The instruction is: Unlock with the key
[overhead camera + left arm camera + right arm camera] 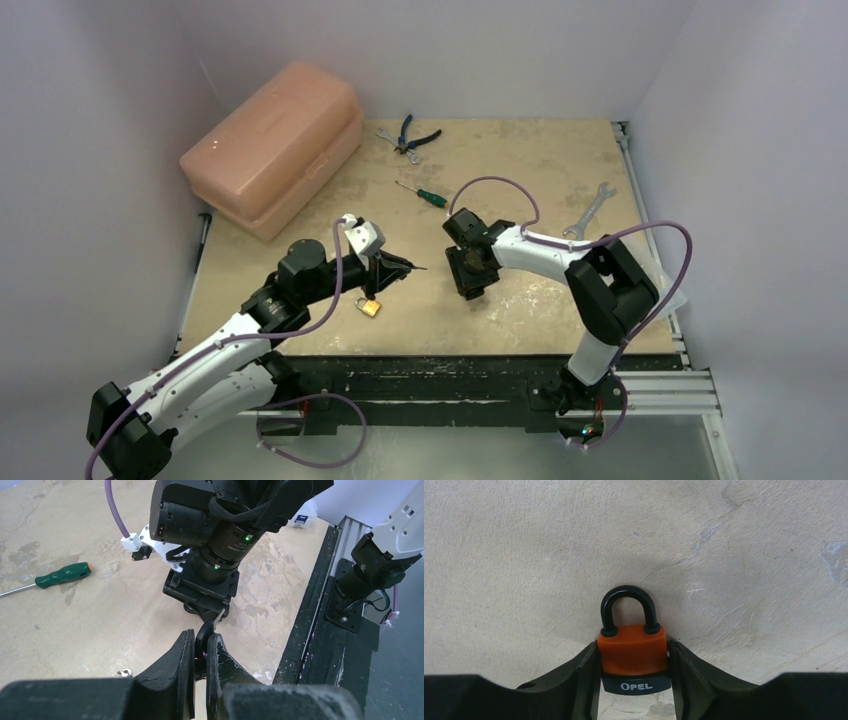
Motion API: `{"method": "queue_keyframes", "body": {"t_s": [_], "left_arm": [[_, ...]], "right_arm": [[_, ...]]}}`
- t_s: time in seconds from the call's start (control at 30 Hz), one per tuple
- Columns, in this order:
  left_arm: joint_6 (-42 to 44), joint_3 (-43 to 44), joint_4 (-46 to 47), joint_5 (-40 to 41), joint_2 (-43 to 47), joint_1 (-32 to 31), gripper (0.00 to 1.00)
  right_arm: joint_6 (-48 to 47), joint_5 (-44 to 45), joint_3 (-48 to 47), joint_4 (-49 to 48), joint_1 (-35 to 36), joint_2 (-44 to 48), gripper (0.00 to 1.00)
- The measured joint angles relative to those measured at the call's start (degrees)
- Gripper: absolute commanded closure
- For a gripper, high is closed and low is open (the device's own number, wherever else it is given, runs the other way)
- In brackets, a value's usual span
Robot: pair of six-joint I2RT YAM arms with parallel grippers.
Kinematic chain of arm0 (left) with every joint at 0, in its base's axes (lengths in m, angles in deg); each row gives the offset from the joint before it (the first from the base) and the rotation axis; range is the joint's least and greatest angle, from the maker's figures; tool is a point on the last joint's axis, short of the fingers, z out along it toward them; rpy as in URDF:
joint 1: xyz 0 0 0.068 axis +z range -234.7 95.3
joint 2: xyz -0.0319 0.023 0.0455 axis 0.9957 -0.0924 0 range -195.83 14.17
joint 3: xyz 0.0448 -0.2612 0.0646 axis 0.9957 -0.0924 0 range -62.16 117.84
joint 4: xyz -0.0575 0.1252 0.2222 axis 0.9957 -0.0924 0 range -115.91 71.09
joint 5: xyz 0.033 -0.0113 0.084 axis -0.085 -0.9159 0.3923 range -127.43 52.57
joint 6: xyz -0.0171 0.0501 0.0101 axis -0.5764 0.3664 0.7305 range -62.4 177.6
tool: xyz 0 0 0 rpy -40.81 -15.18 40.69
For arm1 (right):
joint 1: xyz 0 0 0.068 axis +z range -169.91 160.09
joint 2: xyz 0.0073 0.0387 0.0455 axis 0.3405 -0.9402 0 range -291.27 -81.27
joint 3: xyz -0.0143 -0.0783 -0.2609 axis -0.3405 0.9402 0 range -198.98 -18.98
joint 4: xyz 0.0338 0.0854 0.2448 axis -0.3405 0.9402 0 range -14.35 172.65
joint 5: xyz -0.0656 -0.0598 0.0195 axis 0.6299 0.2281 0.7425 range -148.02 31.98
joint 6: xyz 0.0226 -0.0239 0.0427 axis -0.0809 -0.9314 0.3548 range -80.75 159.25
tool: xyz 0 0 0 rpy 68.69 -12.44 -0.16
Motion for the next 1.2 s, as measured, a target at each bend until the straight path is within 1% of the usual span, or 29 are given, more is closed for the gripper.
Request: {"method": "queue_keyframes", "body": {"t_s": [0.23,0.43,0.63,0.8,0.93,1.1,1.2], "left_arm": [[0.0,0.0,0.04,0.44,-0.04,0.0,1.0],[-0.15,0.0,0.09,0.5,-0.02,-0.02,1.0],[-0.79,0.0,0.61,0.66,0.66,0.0,1.0],[-1.29,0.0,1.29,0.9,2.25,0.0,1.0],[-1.7,0.0,1.77,1.07,2.67,0.0,1.0],[-2.03,-0.07,2.62,1.05,4.28,0.0,1.0],[-2.82,-1.33,6.19,1.07,7.67,0.0,1.0]], "right_arm": [[1.53,-0.02,1.77,-1.84,0.0,1.73,1.0],[8.0,0.76,4.7,-4.0,-0.02,5.84,1.0],[17.7,1.97,7.78,-6.36,-0.74,18.36,1.0],[26.01,5.75,7.78,-6.84,-1.05,26.16,1.0],[32.37,7.08,9.09,-7.28,-1.66,31.8,1.0],[41.66,8.5,15.13,-9.9,-2.67,42.93,1.0],[47.89,9.7,18.69,-11.47,-2.89,49.99,1.0]]}}
